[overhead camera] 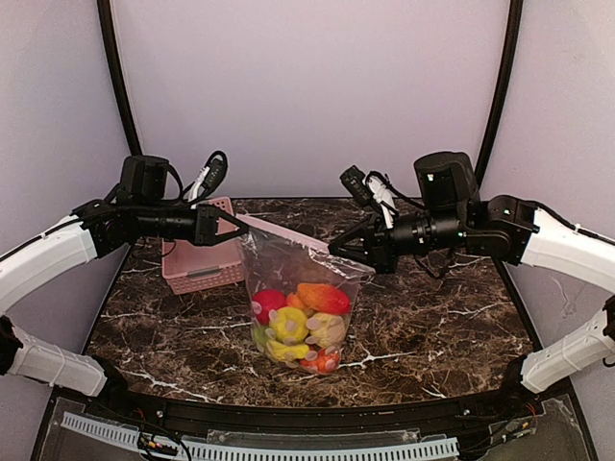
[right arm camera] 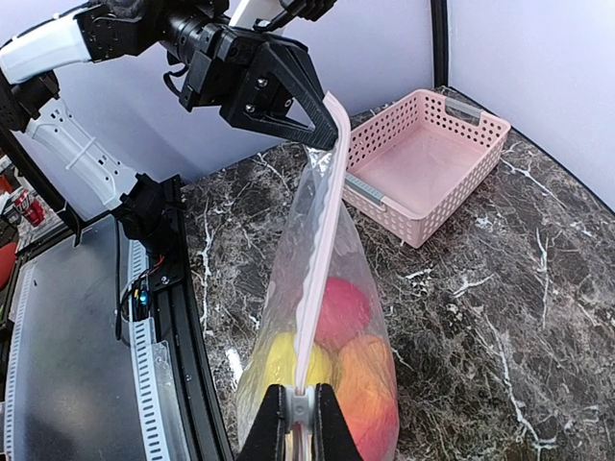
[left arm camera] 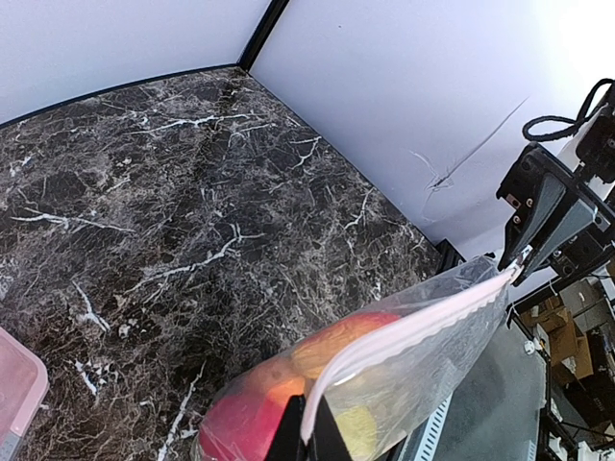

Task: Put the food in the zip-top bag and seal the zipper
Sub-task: Zip the zipper on the zipper food storage bag.

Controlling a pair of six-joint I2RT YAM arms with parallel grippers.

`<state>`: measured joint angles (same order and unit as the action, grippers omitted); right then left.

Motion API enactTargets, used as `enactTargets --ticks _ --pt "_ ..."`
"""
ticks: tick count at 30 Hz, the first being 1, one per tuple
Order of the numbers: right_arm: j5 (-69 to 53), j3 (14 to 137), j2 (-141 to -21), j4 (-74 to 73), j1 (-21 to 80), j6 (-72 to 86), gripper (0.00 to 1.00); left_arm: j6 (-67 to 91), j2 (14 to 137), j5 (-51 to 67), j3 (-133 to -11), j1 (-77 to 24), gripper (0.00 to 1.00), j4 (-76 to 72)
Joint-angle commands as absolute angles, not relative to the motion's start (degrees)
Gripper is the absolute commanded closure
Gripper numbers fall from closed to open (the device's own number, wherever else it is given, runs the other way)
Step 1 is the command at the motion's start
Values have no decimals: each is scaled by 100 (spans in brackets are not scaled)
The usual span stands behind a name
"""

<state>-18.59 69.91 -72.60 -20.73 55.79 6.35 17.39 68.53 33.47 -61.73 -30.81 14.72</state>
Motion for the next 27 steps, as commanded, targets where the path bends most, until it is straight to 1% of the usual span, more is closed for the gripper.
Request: enactTargets --ticks 1,27 --pt "-1908 6913 -6979 -2377 5605 685 100 1784 6749 2859 -6049 -2773 99 1563" --pt "-1732 6830 -6796 -2497 5598 720 100 1806 6785 3046 -5979 -2461 99 1522"
